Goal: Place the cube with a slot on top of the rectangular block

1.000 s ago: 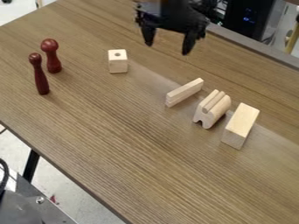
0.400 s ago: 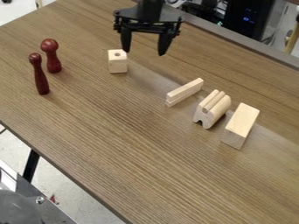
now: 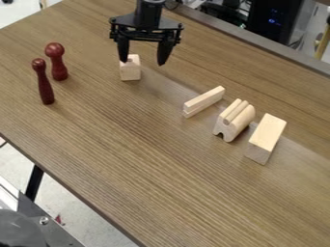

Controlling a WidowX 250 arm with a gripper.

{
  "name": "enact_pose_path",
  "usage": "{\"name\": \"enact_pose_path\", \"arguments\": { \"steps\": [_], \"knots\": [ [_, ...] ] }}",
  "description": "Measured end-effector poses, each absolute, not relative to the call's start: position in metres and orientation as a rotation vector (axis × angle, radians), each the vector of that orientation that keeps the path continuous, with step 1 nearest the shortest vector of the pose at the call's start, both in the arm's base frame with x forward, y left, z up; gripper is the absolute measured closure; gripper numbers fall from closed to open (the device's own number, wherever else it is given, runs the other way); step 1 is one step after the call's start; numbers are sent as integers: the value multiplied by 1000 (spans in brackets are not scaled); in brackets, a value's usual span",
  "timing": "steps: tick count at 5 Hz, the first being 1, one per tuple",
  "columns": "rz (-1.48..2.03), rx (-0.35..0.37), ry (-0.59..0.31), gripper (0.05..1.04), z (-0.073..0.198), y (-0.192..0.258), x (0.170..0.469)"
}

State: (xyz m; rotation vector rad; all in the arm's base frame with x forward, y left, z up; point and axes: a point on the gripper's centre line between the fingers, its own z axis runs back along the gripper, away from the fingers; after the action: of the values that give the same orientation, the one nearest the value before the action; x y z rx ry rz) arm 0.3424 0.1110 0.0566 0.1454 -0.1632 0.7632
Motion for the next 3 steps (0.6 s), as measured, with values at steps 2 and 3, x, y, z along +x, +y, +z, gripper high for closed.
{"name": "enact_pose_path", "arguments": {
  "steps": [2, 3],
  "knots": [
    [757, 136, -137, 83, 49, 116, 340],
    [762, 131, -118, 119, 39, 121, 342]
  ]
}}
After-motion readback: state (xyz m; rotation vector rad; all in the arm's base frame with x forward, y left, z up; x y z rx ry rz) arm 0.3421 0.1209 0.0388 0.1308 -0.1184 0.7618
